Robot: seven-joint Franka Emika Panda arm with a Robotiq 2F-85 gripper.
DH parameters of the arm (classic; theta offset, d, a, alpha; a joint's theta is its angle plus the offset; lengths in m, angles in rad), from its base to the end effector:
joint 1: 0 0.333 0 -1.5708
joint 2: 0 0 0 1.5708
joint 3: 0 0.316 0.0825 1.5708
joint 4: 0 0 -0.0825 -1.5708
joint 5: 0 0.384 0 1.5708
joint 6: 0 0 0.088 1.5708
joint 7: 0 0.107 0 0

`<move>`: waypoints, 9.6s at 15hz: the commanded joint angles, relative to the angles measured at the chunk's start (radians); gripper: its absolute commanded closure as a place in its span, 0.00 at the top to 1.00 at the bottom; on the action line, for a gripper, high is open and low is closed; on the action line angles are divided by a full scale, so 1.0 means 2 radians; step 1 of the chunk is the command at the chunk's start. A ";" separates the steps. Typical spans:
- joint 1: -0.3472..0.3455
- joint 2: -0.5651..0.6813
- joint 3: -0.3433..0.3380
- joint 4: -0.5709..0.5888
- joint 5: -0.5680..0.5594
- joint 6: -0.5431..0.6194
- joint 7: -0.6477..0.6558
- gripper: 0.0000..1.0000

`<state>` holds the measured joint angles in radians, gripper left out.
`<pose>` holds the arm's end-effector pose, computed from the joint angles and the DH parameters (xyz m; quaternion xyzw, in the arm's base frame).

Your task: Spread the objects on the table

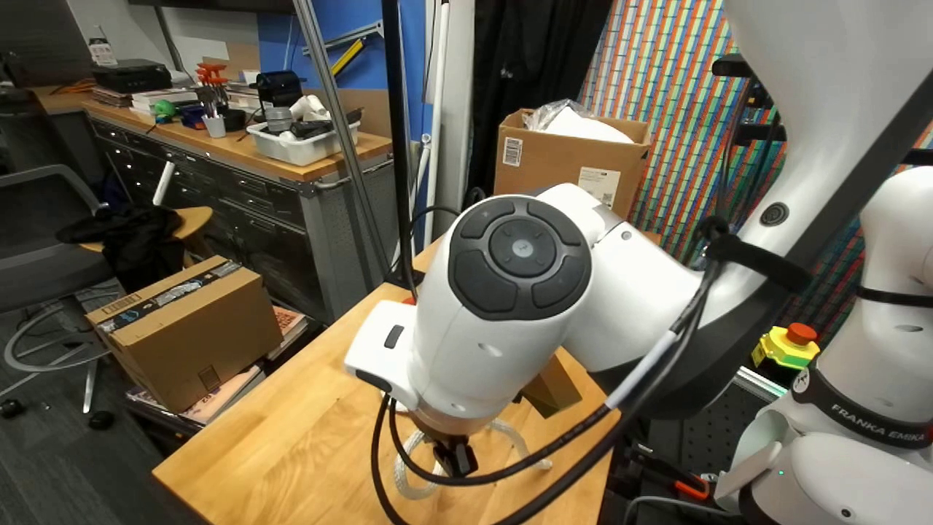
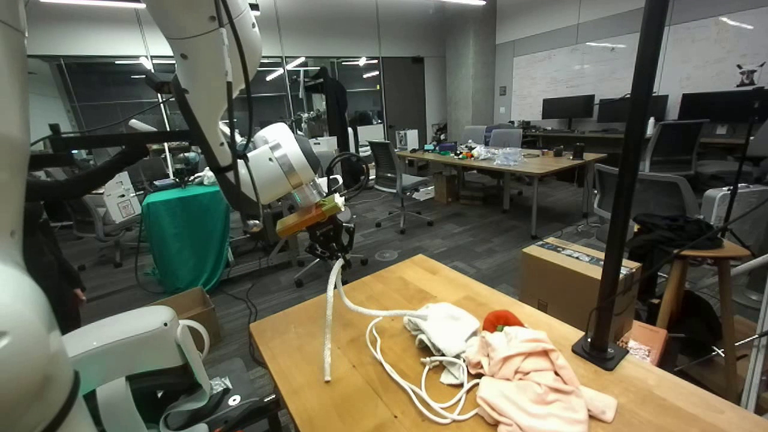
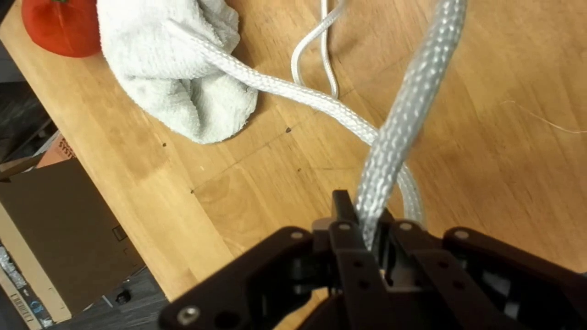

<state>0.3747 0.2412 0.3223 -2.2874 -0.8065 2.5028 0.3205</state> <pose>0.4010 0.3444 0.2500 0.8543 0.4810 0.1000 0.1696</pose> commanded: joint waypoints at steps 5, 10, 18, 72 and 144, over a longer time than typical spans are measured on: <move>0.016 0.017 0.017 -0.003 0.123 0.042 -0.032 0.04; 0.040 0.023 0.030 -0.001 0.214 0.051 -0.058 0.04; 0.083 0.052 -0.038 0.006 0.137 0.097 -0.003 0.04; -0.053 0.172 -0.148 0.084 -0.005 0.128 0.019 1.00; 0.132 0.507 -0.162 0.834 0.165 -0.338 -0.075 0.84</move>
<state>0.6360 1.2301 -0.0054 -0.6876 -0.4895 1.8885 0.1959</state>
